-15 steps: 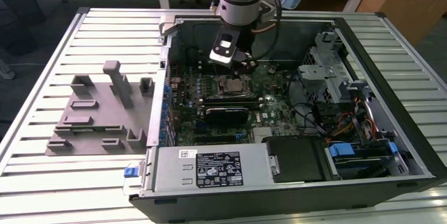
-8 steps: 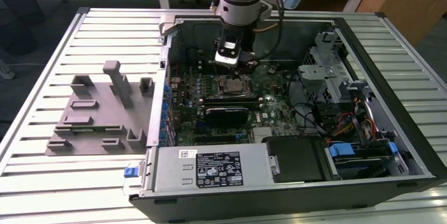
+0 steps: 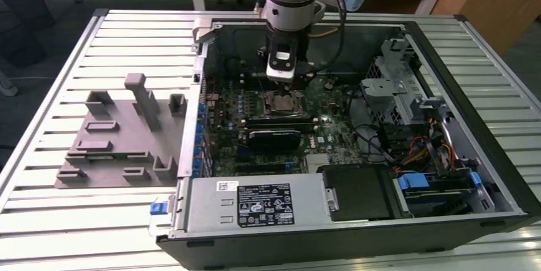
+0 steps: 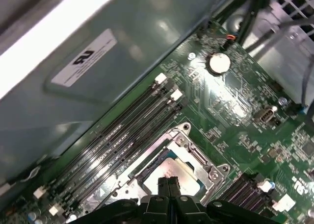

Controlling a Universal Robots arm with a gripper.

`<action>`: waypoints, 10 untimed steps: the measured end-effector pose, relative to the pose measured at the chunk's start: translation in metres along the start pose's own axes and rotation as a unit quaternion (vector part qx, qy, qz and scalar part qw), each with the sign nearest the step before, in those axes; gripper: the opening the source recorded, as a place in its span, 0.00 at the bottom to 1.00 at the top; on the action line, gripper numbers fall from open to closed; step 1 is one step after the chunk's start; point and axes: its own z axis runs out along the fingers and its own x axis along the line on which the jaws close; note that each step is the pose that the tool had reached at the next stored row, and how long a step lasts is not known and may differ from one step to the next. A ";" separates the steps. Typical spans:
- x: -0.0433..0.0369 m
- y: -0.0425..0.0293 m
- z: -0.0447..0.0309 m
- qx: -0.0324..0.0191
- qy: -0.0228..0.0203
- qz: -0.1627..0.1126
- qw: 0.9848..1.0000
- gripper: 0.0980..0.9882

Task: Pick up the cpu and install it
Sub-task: 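Close the cpu cover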

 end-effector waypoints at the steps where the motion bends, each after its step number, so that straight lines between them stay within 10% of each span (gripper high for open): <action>1: 0.0000 0.0000 0.0000 0.000 0.000 -0.006 1.000 0.01; 10: 0.0001 -0.0001 0.0003 0.000 0.002 -0.062 0.998 0.01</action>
